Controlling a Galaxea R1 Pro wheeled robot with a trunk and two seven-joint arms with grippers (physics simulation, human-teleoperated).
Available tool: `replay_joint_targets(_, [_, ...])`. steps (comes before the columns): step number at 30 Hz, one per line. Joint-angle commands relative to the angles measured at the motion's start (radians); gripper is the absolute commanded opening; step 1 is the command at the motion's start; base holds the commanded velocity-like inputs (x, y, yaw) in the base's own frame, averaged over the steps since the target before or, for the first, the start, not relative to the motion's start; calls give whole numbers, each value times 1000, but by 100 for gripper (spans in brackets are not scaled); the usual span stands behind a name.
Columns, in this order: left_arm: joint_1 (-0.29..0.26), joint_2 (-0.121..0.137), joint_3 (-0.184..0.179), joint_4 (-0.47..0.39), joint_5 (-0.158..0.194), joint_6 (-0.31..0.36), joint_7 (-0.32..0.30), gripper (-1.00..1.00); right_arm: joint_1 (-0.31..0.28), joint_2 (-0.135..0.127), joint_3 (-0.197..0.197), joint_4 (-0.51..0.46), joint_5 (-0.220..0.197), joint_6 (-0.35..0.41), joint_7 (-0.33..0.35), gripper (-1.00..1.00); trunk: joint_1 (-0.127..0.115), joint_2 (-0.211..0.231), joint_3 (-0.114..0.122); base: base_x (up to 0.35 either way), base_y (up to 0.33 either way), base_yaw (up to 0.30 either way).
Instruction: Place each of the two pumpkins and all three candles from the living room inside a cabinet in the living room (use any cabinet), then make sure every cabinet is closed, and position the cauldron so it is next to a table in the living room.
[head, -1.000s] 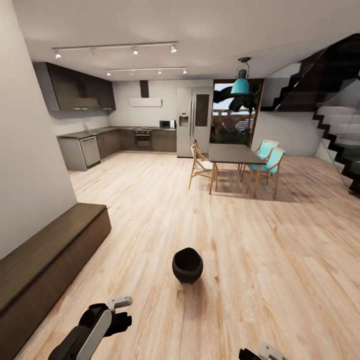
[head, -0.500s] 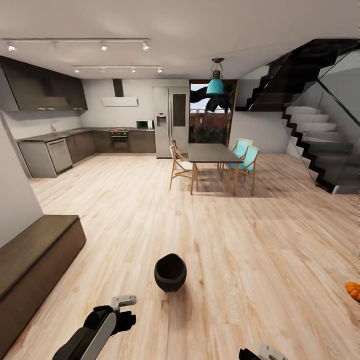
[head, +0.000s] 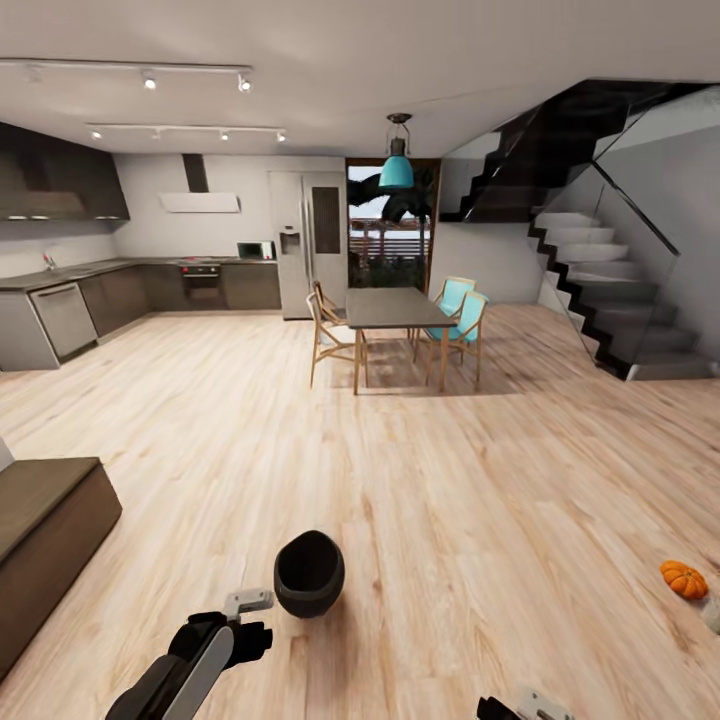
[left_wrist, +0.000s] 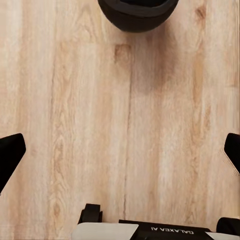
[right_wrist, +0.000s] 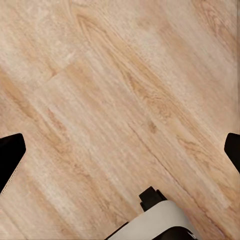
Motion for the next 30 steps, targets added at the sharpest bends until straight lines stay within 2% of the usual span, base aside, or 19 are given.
replay_joint_targets(1, [0, 1, -3, -2, 11, 1, 10, 100, -1, -1, 5, -1, -2, 6, -7, 100, 1, -1, -1, 313, -14, -281])
replay_joint_targets(12, [0, 1, -3, -2, 11, 1, 10, 100, -1, -3, 6, 10, -1, 8, -6, 100, 1, -1, -4, 304, -2, -277])
replay_joint_targets(27, [0, 1, -4, -2, 11, 1, 10, 100, -1, -6, 6, 40, 2, 8, -5, 100, 1, -1, -23, 22, 0, -188])
replay_joint_targets(29, [0, 0, -4, -2, 11, 1, 10, 100, -1, -6, 6, 41, 1, 8, 17, 100, 1, -1, -26, 86, 0, -133])
replay_joint_targets(30, [0, 1, -5, -2, 11, 1, 10, 100, -1, -6, 6, 41, 0, 8, 57, 100, 1, -1, -28, 239, 0, -93])
